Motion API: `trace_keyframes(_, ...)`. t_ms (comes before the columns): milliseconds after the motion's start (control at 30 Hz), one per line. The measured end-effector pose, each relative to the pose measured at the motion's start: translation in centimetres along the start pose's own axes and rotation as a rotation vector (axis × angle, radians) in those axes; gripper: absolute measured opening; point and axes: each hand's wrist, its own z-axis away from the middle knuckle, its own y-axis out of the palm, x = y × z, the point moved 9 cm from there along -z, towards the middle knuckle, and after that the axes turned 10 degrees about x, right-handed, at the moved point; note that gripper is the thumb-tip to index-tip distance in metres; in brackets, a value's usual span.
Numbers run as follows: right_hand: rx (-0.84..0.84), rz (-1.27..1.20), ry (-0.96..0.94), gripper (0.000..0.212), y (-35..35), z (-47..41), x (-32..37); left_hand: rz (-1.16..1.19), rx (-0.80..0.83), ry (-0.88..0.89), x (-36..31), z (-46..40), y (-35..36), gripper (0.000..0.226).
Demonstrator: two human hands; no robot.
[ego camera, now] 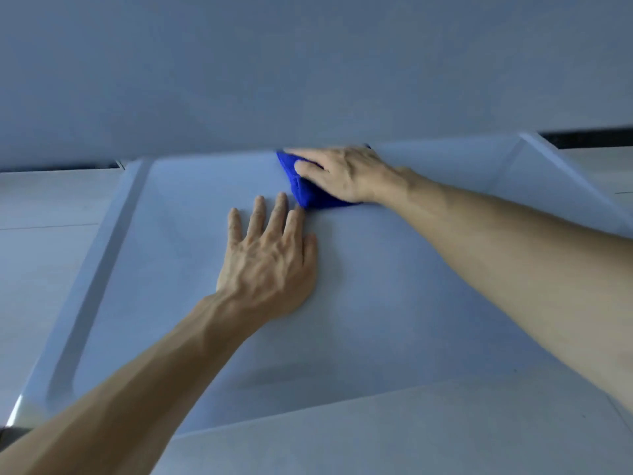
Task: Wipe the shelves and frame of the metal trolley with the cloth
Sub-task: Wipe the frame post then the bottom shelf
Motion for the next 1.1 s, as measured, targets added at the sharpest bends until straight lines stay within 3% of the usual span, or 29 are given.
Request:
trace_keyframes(133,0.100,-0.185,0.206,0.036,-0.6,-0.2,-5.8,-0.007,0.019,-0.013,0.3,-0.1,-0.1,0.056)
trace_keyframes(267,-0.154,-0.095,0.491,0.044,-2.8,4.7,-15.1,0.016,0.039,-0.017,0.8,-0.5,0.2,0.057)
trace_keyframes(400,-0.145,-0.211,0.791,0.046,-2.8,10.4,-24.2,0.021,0.052,0.000,0.6,-0.8,0.5,0.059)
trace_keyframes(467,-0.144,-0.237,0.880,0.048,-2.4,11.6,-25.0,0.007,0.073,0.009,0.4,-0.8,0.7,0.061)
trace_keyframes(700,-0.058,-0.043,0.422,0.078,0.8,10.3,-11.9,-0.013,0.048,0.010,1.1,-1.1,0.5,0.062)
trace_keyframes(900,0.035,0.036,0.149,0.084,3.6,17.8,-4.3,0.028,0.041,0.014,2.8,-1.7,0.4,0.058)
trace_keyframes(1000,0.035,0.074,0.154,0.078,3.0,22.0,-6.5,0.027,0.030,0.041,3.3,-2.1,-0.1,0.056)
trace_keyframes(1100,0.010,0.032,0.349,0.080,1.8,25.0,-12.7,0.017,0.020,0.068,3.0,-2.3,-0.6,0.054)
